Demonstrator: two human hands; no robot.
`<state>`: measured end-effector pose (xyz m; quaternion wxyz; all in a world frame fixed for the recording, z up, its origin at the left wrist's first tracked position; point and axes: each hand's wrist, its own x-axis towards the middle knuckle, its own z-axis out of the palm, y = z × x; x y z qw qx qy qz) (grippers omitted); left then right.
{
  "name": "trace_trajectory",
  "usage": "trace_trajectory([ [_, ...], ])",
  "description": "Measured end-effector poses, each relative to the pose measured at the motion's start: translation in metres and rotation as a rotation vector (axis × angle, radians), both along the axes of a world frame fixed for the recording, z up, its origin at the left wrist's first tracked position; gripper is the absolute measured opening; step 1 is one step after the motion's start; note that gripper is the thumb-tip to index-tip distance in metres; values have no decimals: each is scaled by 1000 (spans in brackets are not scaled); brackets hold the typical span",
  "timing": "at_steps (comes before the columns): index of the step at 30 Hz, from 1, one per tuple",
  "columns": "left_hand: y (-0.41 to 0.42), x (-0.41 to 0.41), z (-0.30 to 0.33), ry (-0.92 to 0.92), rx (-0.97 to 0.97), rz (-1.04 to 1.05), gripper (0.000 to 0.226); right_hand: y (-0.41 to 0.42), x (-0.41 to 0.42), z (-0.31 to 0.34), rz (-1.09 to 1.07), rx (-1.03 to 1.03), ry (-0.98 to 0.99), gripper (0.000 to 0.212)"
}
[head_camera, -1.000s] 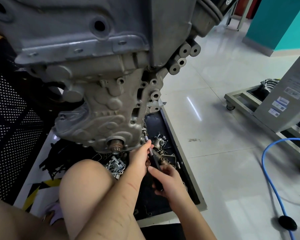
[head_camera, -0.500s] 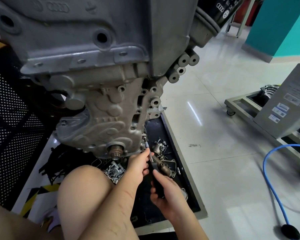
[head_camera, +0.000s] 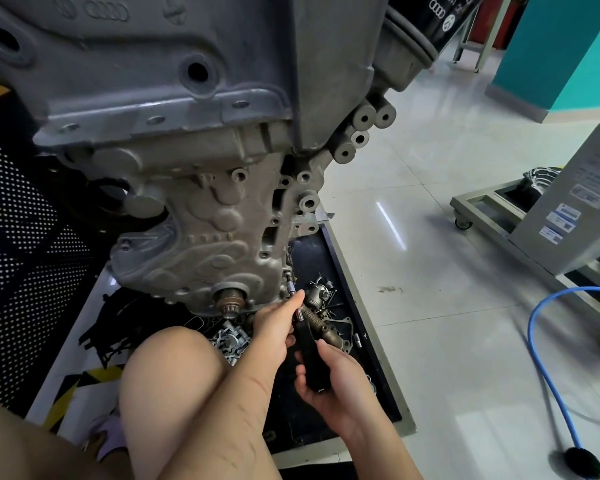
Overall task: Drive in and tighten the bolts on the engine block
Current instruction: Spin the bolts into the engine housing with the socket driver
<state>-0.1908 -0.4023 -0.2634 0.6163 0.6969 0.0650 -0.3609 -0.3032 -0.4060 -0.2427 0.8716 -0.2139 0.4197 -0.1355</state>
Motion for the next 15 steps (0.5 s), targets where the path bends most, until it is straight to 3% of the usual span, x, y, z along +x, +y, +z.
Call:
trace_trajectory([
  [4,-2,0,3,86,-91,8,24,-2,1,-1,-11,91,-41,34],
  [8,-2,0,2,45,-96,12,21,-1,2,-3,31,45,-66,32],
  [15,-4,2,-4,12,-42,46,15,4,-2,-7,165,-344,129,14],
])
